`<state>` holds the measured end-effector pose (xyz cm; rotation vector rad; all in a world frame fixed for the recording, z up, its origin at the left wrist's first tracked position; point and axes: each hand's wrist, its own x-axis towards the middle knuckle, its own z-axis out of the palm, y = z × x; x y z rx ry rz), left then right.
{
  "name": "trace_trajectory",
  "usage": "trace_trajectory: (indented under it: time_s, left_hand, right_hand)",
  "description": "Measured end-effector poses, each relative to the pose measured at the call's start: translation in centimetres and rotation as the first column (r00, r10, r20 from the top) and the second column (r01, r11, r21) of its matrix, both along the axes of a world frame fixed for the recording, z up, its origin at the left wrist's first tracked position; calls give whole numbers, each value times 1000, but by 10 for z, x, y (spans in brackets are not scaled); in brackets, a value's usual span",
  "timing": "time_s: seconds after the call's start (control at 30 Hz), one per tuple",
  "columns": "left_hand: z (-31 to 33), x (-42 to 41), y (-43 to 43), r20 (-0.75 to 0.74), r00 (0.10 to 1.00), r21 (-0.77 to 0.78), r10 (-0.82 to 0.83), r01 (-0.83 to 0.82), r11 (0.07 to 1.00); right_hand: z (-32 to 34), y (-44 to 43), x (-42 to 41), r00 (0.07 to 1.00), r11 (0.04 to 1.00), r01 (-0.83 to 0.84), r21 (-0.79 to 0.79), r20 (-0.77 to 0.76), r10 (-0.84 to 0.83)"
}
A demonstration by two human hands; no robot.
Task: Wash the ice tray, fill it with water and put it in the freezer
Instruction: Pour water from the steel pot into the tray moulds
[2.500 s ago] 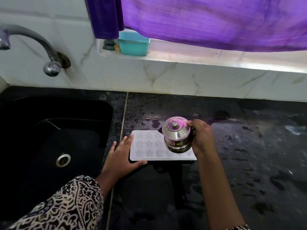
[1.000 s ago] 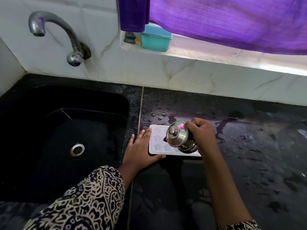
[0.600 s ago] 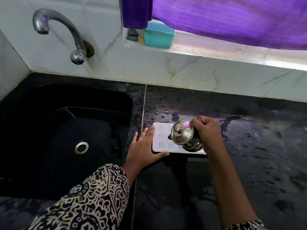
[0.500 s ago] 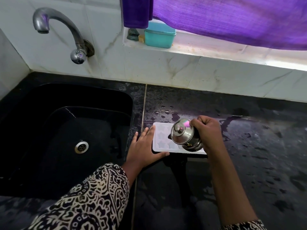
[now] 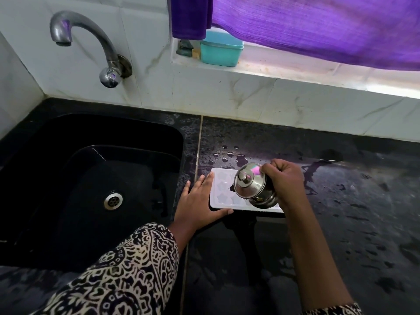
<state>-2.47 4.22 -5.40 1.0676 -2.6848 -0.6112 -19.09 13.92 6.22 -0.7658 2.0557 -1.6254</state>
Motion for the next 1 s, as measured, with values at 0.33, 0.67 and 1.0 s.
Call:
trace_trajectory:
  time_s: [0.33, 0.67, 1.0]
  left_hand:
    - [1, -1, 0, 13, 1000, 2, -5, 5, 1000]
    - [-1, -1, 0, 7, 1000, -6, -4, 4, 1000]
    - [-1, -1, 0, 19, 1000, 0, -1, 1, 1000]
  right_hand:
    - [0, 9, -8, 942, 986, 143, -87, 317, -108]
    - [2, 27, -16, 963, 983, 175, -58, 217, -158]
    - [1, 32, -17, 993, 993, 114, 21, 31, -115]
